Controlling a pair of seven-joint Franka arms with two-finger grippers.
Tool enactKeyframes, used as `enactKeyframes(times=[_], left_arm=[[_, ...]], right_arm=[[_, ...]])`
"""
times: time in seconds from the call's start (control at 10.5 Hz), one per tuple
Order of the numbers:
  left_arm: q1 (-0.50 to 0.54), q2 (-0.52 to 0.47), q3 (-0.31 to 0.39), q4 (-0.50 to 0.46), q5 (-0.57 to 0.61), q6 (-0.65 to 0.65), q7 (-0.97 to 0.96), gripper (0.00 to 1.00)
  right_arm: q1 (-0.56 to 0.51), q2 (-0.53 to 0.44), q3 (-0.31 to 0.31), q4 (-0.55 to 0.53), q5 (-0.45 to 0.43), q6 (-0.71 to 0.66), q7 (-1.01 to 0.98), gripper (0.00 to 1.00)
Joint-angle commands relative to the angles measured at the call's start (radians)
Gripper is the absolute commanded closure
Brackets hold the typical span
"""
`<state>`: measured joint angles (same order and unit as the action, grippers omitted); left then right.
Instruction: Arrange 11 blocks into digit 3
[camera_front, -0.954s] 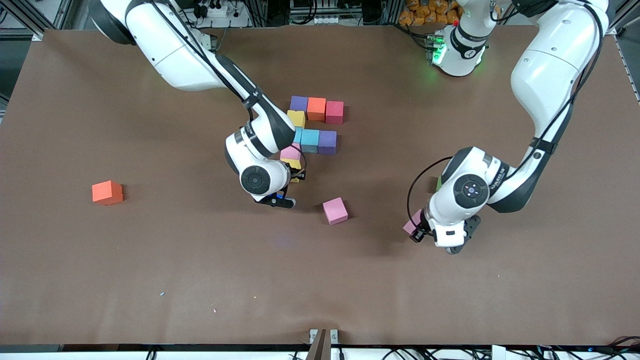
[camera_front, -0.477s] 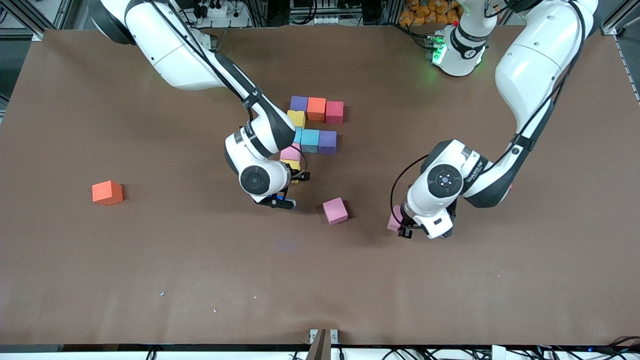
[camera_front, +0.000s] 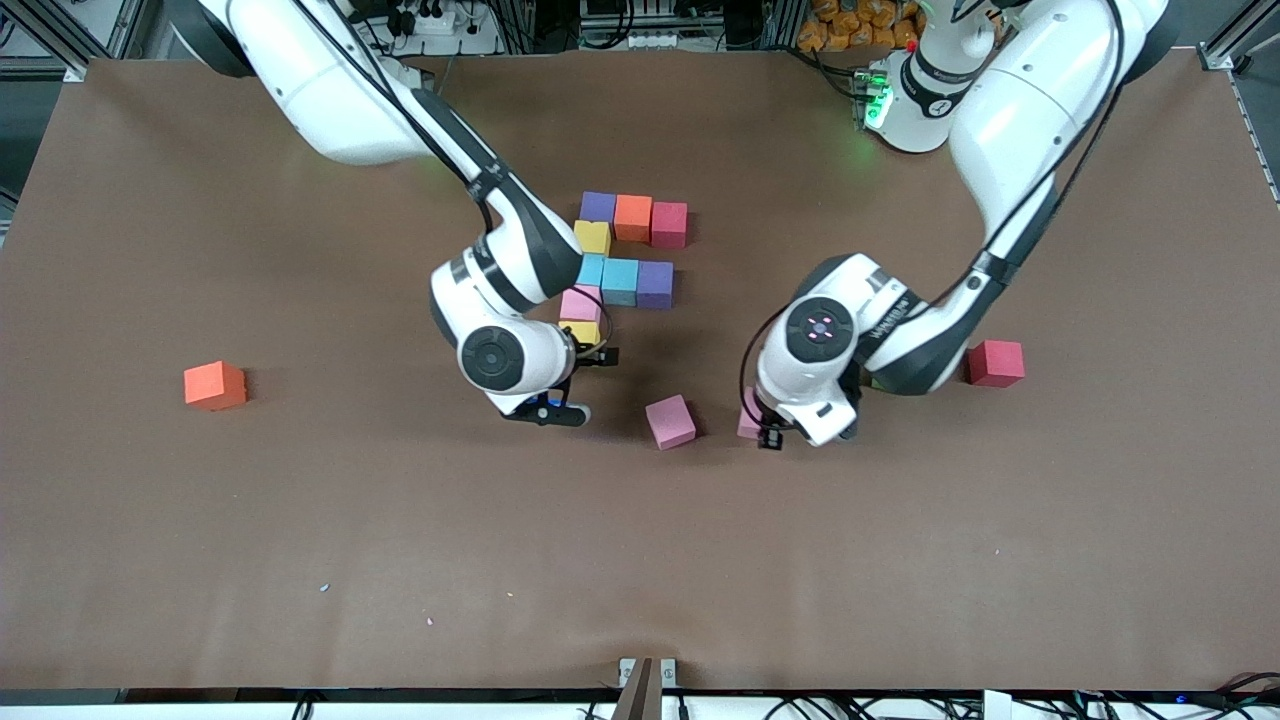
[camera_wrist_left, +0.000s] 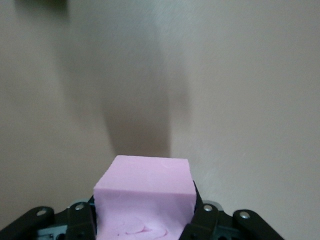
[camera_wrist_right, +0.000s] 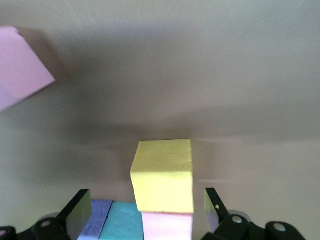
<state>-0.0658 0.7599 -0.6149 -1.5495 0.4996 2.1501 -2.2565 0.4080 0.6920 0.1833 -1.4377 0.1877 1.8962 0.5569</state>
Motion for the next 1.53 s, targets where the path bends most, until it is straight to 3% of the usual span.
enactKeyframes(times=[0.0,0.38,0.48,0.76,1.05,1.43], left_arm=[[-0.060,-0.014,0.009,0.015,-0.050,-0.044,-0.055,0.86],[-0.169,-0.005,0.020,0.092,-0.122,-0.084,-0.144,0.86],[-0.195,0.002,0.020,0.100,-0.122,-0.084,-0.175,0.86],[-0.247,0.048,0.032,0.170,-0.124,-0.084,-0.250,0.86],[-0.371,0.096,0.157,0.236,-0.150,-0.070,-0.271,0.86],[-0.410,0.139,0.167,0.253,-0.153,-0.026,-0.276,0.86]], right_arm=[[-0.057,-0.092,0.005,-0.023,-0.074,-0.068,-0.083,0.00],[-0.103,-0.156,0.005,-0.044,-0.304,-0.121,-0.097,0.00],[-0.116,-0.173,0.007,-0.053,-0.327,-0.121,-0.110,0.00],[-0.179,-0.230,0.005,-0.052,-0.353,-0.124,-0.176,0.00],[-0.326,-0.259,0.011,-0.047,-0.364,-0.117,-0.242,0.00],[-0.396,-0.330,0.007,-0.053,-0.405,-0.186,-0.360,0.00]])
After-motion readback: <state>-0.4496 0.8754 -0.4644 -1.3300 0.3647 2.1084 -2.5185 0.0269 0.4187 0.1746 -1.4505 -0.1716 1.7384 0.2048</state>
